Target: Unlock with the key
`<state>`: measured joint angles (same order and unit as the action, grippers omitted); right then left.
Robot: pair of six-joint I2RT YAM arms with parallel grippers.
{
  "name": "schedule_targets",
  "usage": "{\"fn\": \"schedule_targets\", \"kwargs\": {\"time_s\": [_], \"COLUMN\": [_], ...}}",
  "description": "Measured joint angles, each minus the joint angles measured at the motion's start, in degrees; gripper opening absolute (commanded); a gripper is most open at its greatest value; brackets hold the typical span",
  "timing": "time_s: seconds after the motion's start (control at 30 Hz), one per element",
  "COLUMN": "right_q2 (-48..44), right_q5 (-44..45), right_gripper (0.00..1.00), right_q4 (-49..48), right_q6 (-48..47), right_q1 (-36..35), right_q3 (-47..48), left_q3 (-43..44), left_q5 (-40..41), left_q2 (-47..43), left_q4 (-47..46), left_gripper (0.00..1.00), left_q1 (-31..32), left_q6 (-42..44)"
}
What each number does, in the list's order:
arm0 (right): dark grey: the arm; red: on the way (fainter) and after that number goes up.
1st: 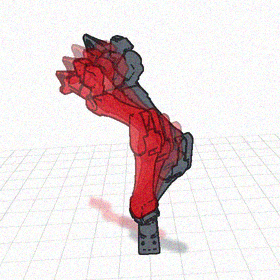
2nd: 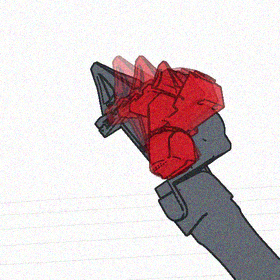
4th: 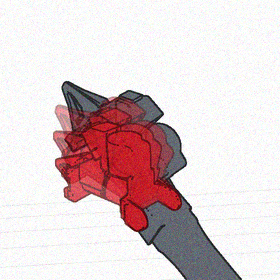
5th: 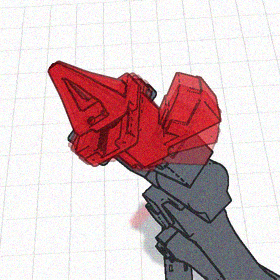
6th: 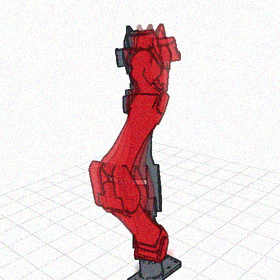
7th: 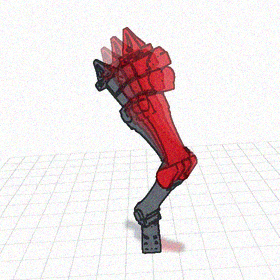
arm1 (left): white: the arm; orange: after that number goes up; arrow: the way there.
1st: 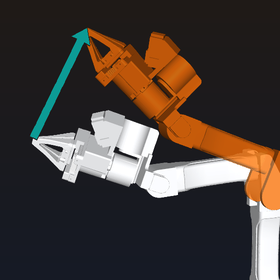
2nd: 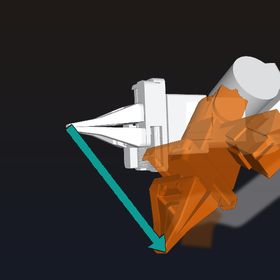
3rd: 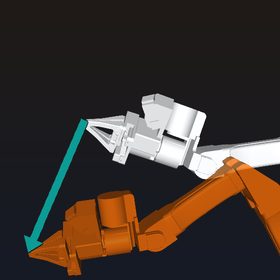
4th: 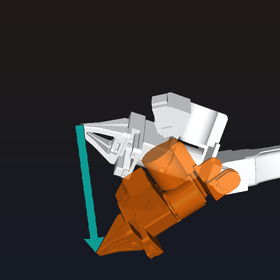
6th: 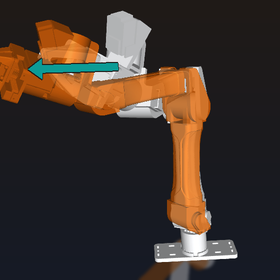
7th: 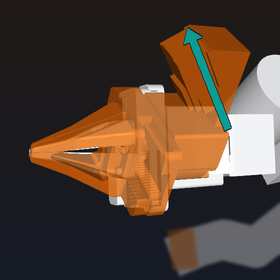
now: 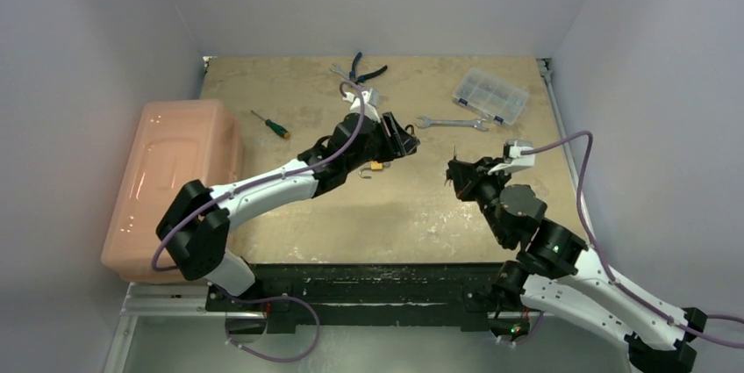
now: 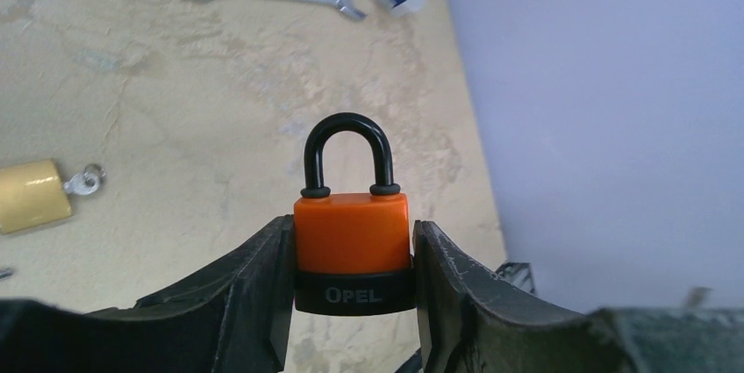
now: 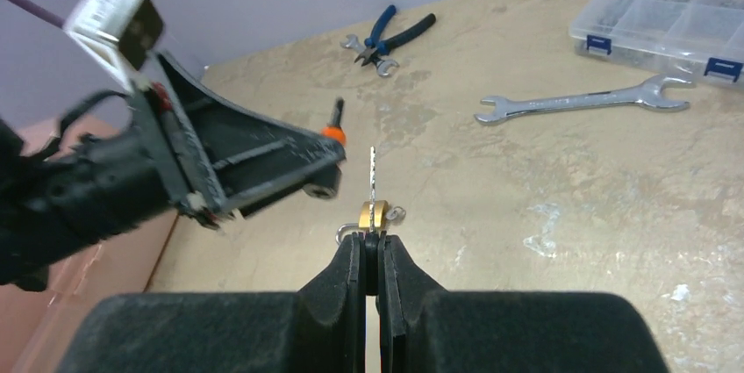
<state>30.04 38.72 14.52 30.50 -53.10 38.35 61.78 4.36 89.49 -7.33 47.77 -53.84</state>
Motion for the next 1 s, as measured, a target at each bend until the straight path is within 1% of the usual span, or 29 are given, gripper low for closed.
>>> {"fn": "schedule_targets", "kwargs": {"time_s": [0.17,0.3,0.4,0.53,0.77,1.0], "right_q2": [4.0,7.8,12.5,18.8,26.4,34.1], "right_q5": [-3.3,-7.0,-10.2,-15.2,-24.1,-30.7], "right_gripper": [0.00,0.00,0.00,0.00,0.00,0.00], "right_q4": [-2.3,-5.8,-6.8,-7.9,-9.5,-9.8], "right_q6": [1.6,2.3,2.5,2.0,-0.3,-2.0], "right_q1": [0.0,0.0,0.0,0.1,0.3,3.0], "right_q3": [0.0,0.0,1.0,3.0,9.7,16.9], "left_q3": [-1.5,-1.7,-2.2,-2.7,-9.6,-12.3], "left_q5": [1.6,7.1,11.5,15.2,20.0,22.3], "left_q2": [-5.0,-7.8,-10.1,-12.1,-16.9,-19.3], "left_q4": [-3.3,-2.4,-1.0,0.2,-1.2,-2.8], "left_gripper": [0.00,0.00,0.00,0.00,0.00,0.00], "left_q1": [-1.3,-1.7,-1.7,-1.7,-1.7,-1.7], "left_q6": [-3.6,-7.3,-9.5,-11.7,-16.0,-17.0]}}
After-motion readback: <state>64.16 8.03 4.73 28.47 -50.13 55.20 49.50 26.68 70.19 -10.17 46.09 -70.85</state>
